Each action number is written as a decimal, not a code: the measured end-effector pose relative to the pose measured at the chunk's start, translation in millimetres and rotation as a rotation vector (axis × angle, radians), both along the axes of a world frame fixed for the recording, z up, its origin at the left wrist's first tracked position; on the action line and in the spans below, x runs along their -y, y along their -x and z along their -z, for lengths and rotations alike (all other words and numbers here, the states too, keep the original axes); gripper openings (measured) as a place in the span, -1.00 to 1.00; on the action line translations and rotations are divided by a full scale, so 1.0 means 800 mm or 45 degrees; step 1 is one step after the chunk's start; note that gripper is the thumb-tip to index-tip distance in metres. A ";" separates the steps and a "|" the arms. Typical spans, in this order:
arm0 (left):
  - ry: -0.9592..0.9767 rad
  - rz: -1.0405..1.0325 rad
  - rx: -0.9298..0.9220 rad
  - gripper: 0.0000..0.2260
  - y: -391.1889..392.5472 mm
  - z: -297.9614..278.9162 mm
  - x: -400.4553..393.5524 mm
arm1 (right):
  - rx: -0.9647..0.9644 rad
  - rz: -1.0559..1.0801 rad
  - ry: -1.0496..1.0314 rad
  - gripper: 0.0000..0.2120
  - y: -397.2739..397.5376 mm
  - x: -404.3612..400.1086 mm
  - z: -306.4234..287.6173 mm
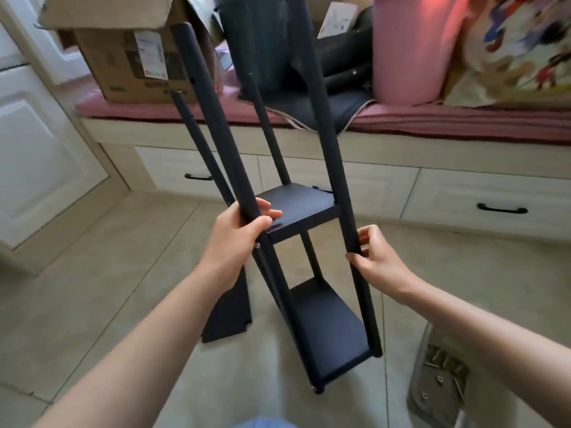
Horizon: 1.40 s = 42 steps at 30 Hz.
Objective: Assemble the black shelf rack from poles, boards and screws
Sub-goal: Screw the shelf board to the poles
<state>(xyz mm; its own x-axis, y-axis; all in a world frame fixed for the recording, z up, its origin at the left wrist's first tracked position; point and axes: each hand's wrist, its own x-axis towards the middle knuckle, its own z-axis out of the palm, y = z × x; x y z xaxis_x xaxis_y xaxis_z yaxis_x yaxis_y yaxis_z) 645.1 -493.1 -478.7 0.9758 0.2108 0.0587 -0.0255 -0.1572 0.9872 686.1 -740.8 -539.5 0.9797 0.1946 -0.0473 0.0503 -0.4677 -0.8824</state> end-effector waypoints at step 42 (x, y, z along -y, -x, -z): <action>-0.320 -0.447 0.399 -0.61 0.151 0.125 0.029 | -0.191 0.006 0.060 -0.82 0.094 -0.021 0.086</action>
<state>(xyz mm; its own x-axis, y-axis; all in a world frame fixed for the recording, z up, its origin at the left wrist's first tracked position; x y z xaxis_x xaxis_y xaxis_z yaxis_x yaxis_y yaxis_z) 524.6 -516.3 -578.4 0.7768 0.4633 0.4265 -0.2162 -0.4399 0.8716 611.1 -724.2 -608.7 0.9618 0.1841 -0.2025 -0.0830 -0.5088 -0.8569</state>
